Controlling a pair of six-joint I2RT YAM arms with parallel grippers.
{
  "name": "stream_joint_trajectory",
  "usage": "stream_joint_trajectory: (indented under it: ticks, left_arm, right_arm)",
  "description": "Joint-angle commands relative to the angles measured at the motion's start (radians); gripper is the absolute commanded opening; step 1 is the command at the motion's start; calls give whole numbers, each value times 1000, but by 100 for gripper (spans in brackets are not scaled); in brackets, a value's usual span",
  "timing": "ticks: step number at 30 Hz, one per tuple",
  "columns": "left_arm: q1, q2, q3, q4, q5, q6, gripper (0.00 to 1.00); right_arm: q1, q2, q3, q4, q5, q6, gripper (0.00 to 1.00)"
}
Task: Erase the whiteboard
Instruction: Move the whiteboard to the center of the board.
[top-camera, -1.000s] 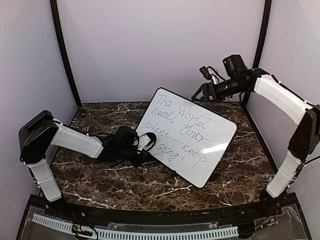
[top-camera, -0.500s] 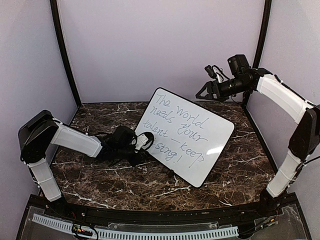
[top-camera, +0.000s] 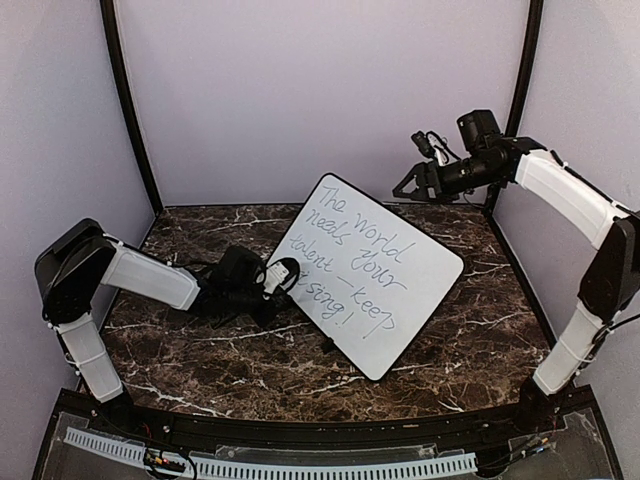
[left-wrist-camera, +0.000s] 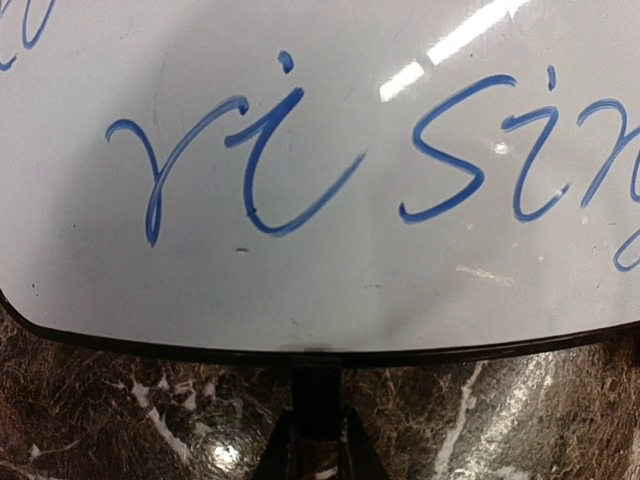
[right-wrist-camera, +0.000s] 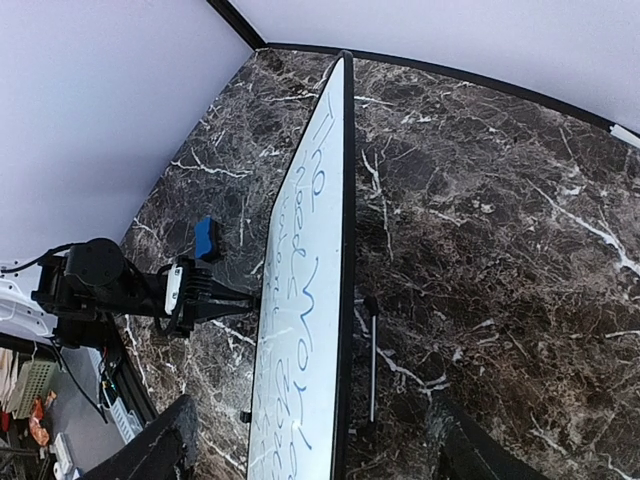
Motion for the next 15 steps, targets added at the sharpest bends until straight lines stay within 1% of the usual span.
stream_joint_trajectory:
  ticks: [1, 7, 8, 10, 11, 12, 13, 14, 15]
  left_arm:
    - [-3, -46, -35, 70, 38, 61, 0]
    - [12, 10, -2, 83, 15, 113, 0]
    - [17, 8, -5, 90, 16, 112, 1]
    - [24, 0, -7, 105, 4, 105, 6]
    - [27, -7, -7, 102, -8, 103, 12]
    - [31, -11, -4, 96, -16, 101, 23]
    - [33, -26, -2, 77, -35, 92, 32]
    - [35, -34, -2, 67, -43, 86, 46]
    - [36, -56, -2, 49, -56, 70, 51]
  right_arm:
    - [-3, -36, -32, 26, -34, 28, 73]
    - [5, -16, -63, 15, -50, 37, 68]
    - [11, -15, -64, 16, -53, 37, 68]
    - [20, -18, -63, 18, -54, 37, 68]
    - [25, -18, -62, 16, -56, 35, 69]
    - [27, -21, -58, 11, -54, 33, 69]
    - [28, -25, -55, 9, -45, 32, 70]
    - [28, -30, -54, 11, -40, 32, 71]
    - [28, -37, -53, 9, -34, 31, 72]
